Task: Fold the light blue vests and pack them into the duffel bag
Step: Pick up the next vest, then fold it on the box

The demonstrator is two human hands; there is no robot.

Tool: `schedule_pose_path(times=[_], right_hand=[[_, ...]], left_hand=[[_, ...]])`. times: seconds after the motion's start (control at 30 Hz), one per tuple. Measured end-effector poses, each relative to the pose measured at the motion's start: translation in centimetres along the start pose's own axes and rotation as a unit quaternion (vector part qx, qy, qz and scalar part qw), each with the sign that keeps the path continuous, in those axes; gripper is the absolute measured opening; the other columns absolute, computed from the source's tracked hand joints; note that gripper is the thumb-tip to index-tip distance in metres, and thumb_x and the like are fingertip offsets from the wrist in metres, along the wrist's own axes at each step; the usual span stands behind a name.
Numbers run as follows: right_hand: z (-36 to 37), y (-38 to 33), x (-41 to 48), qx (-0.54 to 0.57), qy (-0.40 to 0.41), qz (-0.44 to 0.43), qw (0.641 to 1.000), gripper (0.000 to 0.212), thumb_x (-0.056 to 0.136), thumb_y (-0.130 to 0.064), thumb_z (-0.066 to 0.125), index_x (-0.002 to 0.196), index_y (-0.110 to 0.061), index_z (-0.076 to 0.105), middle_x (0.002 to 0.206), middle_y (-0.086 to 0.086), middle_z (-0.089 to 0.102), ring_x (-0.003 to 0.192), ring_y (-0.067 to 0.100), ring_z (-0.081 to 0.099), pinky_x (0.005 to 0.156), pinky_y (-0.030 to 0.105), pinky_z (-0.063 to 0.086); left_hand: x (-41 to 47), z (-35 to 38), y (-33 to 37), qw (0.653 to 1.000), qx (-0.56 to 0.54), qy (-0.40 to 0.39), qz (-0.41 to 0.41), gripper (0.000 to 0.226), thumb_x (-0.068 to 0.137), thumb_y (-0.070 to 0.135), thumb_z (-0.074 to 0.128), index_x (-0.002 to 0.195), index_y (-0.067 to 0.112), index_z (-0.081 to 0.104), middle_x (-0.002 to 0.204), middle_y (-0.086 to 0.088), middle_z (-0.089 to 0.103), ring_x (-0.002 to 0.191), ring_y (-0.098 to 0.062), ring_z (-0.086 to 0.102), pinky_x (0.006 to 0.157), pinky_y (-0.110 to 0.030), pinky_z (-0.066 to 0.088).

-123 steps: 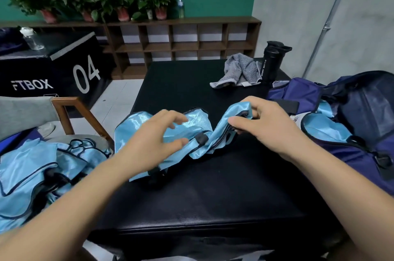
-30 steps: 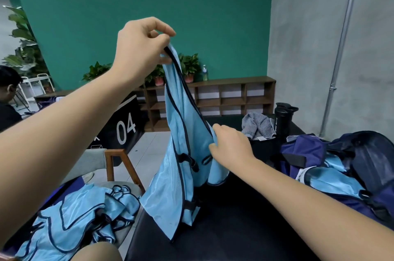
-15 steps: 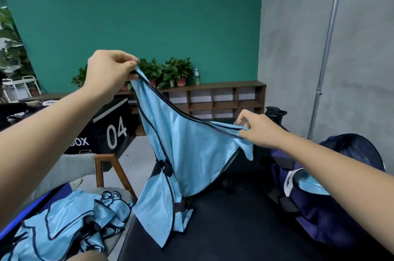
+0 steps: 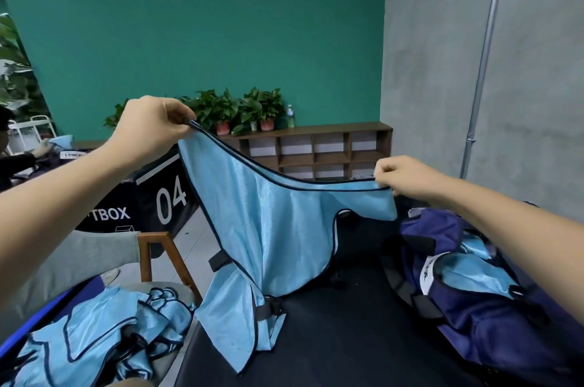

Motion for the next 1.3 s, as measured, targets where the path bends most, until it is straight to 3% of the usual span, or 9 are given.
schedule_pose_path(times=[0.1, 0.23, 0.33, 0.43, 0.6, 0.77, 0.87, 1.17, 1.3], right_hand=[[0.9, -0.2, -0.6, 0.200, -0.035, 0.024, 0.979, 0.003, 0.084, 0.001, 0.052, 0.082, 0.001, 0.053, 0.078, 0.010, 0.045, 0.071, 0.022, 0.038, 0.056, 0.032, 0.031], [0.9, 0.3, -1.0, 0.359, -0.010, 0.076, 0.930, 0.016, 0.087, -0.005, 0.062, 0.101, -0.013, 0.066, 0.089, 0.015, 0.055, 0.067, 0.026, 0.057, 0.058, 0.031, 0.044], [1.3, -0.8, -1.5, 0.384, -0.042, 0.086, 0.918, 0.012, 0.097, -0.013, 0.072, 0.109, -0.009, 0.072, 0.094, 0.017, 0.069, 0.070, 0.024, 0.068, 0.057, 0.030, 0.057], [1.3, -2.1, -2.4, 0.380, -0.118, 0.074, 0.914, 0.041, 0.093, -0.023, 0.078, 0.127, -0.003, 0.070, 0.114, 0.020, 0.075, 0.090, 0.028, 0.072, 0.071, 0.036, 0.065], [0.0, -3.7, -3.4, 0.315, -0.192, 0.026, 0.929, 0.038, 0.088, 0.002, 0.076, 0.125, 0.002, 0.067, 0.125, 0.024, 0.073, 0.101, 0.032, 0.072, 0.085, 0.034, 0.063], [-5.6, -4.6, -1.6, 0.279, -0.035, 0.010, 0.959, 0.047, 0.083, 0.011, 0.079, 0.128, 0.006, 0.065, 0.100, 0.016, 0.079, 0.081, 0.022, 0.074, 0.069, 0.025, 0.060], [-9.8, -6.8, -0.9, 0.260, 0.050, -0.040, 0.964, 0.041, 0.085, 0.006, 0.081, 0.123, -0.002, 0.069, 0.088, 0.005, 0.078, 0.090, 0.025, 0.070, 0.081, 0.031, 0.056], [-19.1, -15.5, -2.8, 0.223, 0.238, -0.184, 0.927, 0.020, 0.094, -0.008, 0.079, 0.113, -0.012, 0.074, 0.085, 0.006, 0.074, 0.082, 0.015, 0.067, 0.086, 0.035, 0.056], [-21.7, -19.0, -5.0, 0.205, 0.287, -0.223, 0.909, 0.016, 0.098, -0.009, 0.074, 0.114, -0.012, 0.073, 0.069, -0.012, 0.064, 0.074, 0.011, 0.060, 0.084, 0.035, 0.055]], left_hand=[[0.1, -0.3, -0.9, 1.000, -0.008, 0.017, -0.012, 0.008, 0.088, 0.019, 0.081, 0.096, 0.017, 0.082, 0.083, -0.003, 0.078, 0.081, -0.027, 0.075, 0.082, -0.034, 0.059], [0.8, 0.4, -2.3, 0.998, -0.027, -0.006, -0.051, 0.014, 0.090, 0.031, 0.082, 0.087, 0.018, 0.078, 0.088, -0.004, 0.071, 0.079, -0.029, 0.066, 0.073, -0.033, 0.050], [1.4, 1.3, -3.9, 0.987, -0.117, -0.026, -0.105, 0.024, 0.092, 0.035, 0.080, 0.084, 0.012, 0.076, 0.089, -0.006, 0.066, 0.074, -0.023, 0.057, 0.073, -0.033, 0.050], [1.9, 1.5, -5.7, 0.964, -0.220, -0.032, -0.149, 0.033, 0.093, 0.036, 0.079, 0.090, 0.004, 0.072, 0.082, -0.003, 0.063, 0.074, -0.019, 0.051, 0.067, -0.031, 0.040], [2.5, 0.8, -6.8, 0.934, -0.322, -0.028, -0.149, 0.030, 0.088, 0.038, 0.086, 0.096, 0.012, 0.074, 0.091, -0.004, 0.073, 0.084, -0.020, 0.061, 0.083, -0.040, 0.047], [3.2, -0.9, -5.6, 0.926, -0.350, -0.025, -0.141, 0.028, 0.088, 0.036, 0.088, 0.100, 0.012, 0.078, 0.102, -0.010, 0.078, 0.086, -0.020, 0.067, 0.088, -0.041, 0.055], [4.1, -3.0, -4.7, 0.923, -0.360, -0.007, -0.136, 0.028, 0.087, 0.038, 0.088, 0.101, 0.014, 0.081, 0.092, 0.000, 0.078, 0.076, -0.014, 0.068, 0.074, -0.029, 0.056], [6.7, -11.4, -0.8, 0.910, -0.396, 0.045, -0.113, 0.034, 0.079, 0.041, 0.094, 0.098, 0.014, 0.083, 0.095, -0.004, 0.080, 0.081, -0.016, 0.073, 0.082, -0.035, 0.059], [6.8, -14.7, 1.8, 0.906, -0.409, 0.051, -0.092, 0.041, 0.082, 0.040, 0.092, 0.107, 0.009, 0.081, 0.095, -0.003, 0.079, 0.082, -0.016, 0.072, 0.081, -0.033, 0.059]])
Point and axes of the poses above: each hand's wrist, its own x-axis towards the middle knuckle, its own z-axis out of the palm, y = z × x, the point moved 10 cm from there along x, towards the middle knuckle
